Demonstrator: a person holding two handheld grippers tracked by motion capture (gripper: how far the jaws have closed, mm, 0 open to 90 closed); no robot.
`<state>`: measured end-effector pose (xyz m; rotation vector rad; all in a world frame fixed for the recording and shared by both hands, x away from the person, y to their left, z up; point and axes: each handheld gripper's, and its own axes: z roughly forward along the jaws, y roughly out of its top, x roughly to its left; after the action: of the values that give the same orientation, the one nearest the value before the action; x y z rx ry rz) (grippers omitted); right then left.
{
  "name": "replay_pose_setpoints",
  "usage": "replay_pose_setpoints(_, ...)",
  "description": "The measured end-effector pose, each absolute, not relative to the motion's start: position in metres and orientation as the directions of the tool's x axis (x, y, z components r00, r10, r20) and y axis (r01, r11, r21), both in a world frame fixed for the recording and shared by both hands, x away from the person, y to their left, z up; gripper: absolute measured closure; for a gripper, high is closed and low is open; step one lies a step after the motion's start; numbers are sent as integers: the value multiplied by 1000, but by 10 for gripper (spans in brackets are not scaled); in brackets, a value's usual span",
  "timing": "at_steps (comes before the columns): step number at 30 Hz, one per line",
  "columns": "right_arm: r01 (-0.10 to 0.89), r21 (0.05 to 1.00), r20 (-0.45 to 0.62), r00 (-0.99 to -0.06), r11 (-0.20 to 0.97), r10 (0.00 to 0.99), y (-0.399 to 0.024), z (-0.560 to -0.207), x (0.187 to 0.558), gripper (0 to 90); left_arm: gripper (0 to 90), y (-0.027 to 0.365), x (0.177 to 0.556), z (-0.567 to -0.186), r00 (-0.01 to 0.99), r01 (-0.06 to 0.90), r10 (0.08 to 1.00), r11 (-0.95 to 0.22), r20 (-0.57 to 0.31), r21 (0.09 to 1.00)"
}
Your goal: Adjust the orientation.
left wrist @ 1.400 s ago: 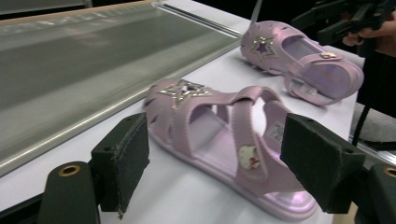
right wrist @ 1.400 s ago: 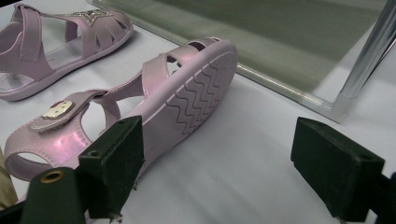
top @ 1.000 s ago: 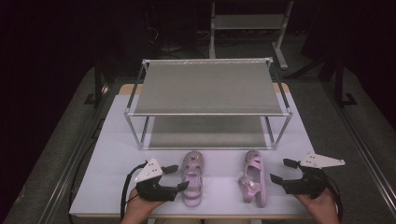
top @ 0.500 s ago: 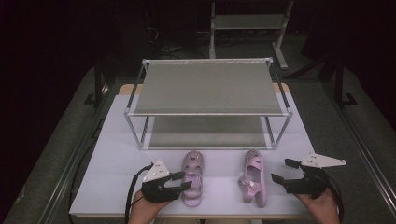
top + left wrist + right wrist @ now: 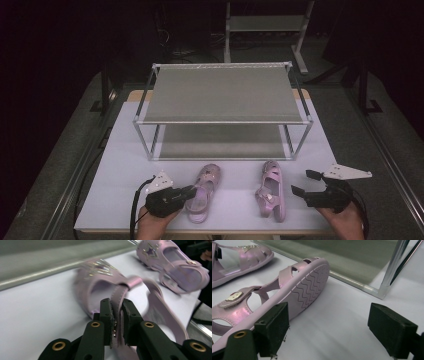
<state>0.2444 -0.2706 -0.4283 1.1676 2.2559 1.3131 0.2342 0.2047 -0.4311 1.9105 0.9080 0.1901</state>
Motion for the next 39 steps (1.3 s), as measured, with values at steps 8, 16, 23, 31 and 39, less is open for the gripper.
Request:
replay_pose_setpoints(8, 509, 823, 153, -626, 252, 764, -274, -429, 245, 168, 829, 220, 236, -430, 656, 565, 656, -100, -373, 819)
replay_pose_setpoints(16, 513, 826, 164, -614, 232, 772, -277, -429, 244, 168, 829, 221, 237, -425, 624, 553, 651, 23, -432, 833)
replay_pose_setpoints(23, 510, 829, 162, -613, 231, 773, -279, -429, 244, 168, 829, 211, 248, -418, 603, 524, 646, 122, -468, 843)
replay_pose_setpoints(31, 505, 834, 170, -618, 222, 768, -279, -429, 244, 168, 829, 201, 265, -416, 584, 503, 655, 171, -479, 847)
replay_pose_setpoints(39, 513, 830, 175, -613, 220, 770, -281, -431, 244, 169, 828, 193, 283, -424, 553, 461, 671, 247, -494, 852)
